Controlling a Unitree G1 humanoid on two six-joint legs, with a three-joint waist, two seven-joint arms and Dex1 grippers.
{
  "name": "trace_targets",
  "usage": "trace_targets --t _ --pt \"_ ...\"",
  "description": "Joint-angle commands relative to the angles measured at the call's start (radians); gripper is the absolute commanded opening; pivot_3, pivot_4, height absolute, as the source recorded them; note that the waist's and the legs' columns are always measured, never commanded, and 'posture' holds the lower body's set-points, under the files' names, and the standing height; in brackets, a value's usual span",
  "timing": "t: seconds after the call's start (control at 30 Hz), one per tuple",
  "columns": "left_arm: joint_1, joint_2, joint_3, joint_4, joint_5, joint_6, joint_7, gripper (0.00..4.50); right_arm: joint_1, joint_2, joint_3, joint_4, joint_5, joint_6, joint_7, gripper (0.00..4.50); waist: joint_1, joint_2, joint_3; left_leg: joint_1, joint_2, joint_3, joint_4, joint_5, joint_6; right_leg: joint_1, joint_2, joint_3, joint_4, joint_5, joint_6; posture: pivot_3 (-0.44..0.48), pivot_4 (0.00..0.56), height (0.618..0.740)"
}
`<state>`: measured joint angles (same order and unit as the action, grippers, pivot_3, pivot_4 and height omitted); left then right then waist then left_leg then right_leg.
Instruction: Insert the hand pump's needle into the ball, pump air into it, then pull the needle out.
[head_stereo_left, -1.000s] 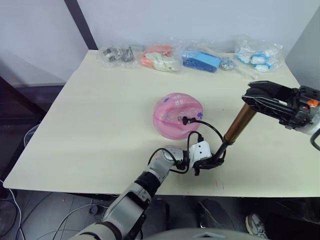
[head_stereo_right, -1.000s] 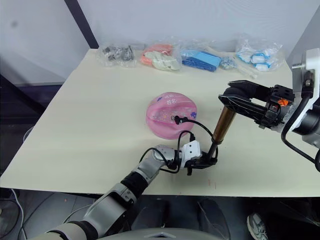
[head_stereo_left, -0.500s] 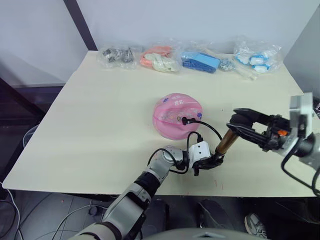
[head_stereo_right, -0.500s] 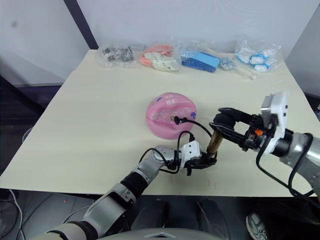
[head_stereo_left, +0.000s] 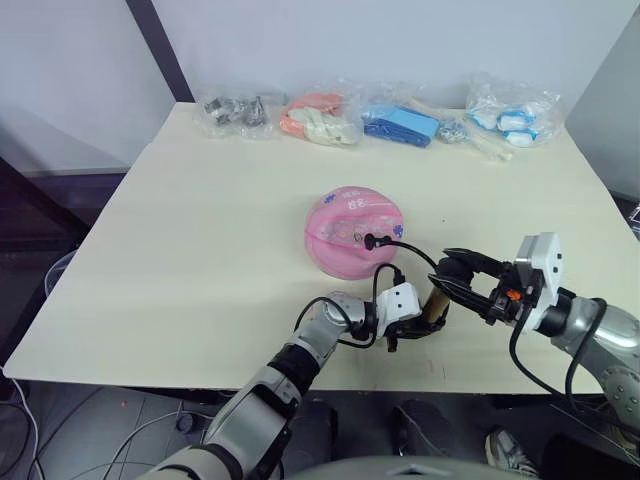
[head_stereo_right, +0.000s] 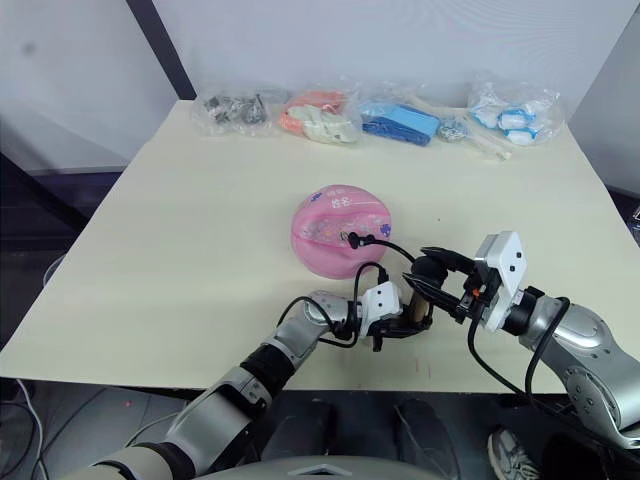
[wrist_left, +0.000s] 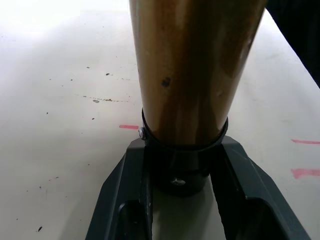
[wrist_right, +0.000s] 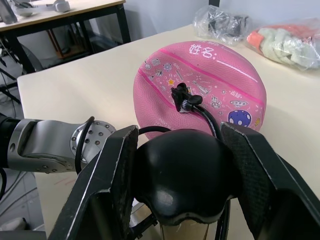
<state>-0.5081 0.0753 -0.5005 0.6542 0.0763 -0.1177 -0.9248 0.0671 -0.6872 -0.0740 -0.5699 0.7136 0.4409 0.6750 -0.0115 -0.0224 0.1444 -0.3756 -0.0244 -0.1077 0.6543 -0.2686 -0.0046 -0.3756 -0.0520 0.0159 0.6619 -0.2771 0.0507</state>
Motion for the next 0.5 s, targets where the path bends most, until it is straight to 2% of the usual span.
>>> trace_targets --t 0.03,0.23,0.5 --pt "0.023 0.026 -0.007 0.061 0.044 0.043 0.010 1.10 0.011 -0.015 -0.015 -0.010 0.025 0.059 0.008 2.30 0.000 0.000 0.000 0.000 0.000 0.000 0.000 0.000 0.000 0.000 0.000 0.000 0.000 0.000 0.000 0.000 0.150 0.740" --pt "0.014 0.034 -0.008 0.077 0.048 0.030 0.002 1.10 -0.080 -0.083 -0.143 -0.088 0.183 0.149 -0.010 2.30 0.000 0.001 0.002 -0.001 0.000 0.000 0.000 0.000 0.000 -0.001 0.000 0.000 0.000 0.000 0.000 0.000 0.150 0.740" --pt "0.000 0.021 -0.007 0.093 0.047 0.028 0.005 1.10 -0.157 -0.202 -0.316 -0.107 0.386 0.255 -0.031 2.30 0.002 0.003 0.004 -0.002 0.000 -0.001 0.000 0.000 0.000 -0.001 -0.001 -0.001 0.000 0.000 0.000 0.000 0.150 0.740"
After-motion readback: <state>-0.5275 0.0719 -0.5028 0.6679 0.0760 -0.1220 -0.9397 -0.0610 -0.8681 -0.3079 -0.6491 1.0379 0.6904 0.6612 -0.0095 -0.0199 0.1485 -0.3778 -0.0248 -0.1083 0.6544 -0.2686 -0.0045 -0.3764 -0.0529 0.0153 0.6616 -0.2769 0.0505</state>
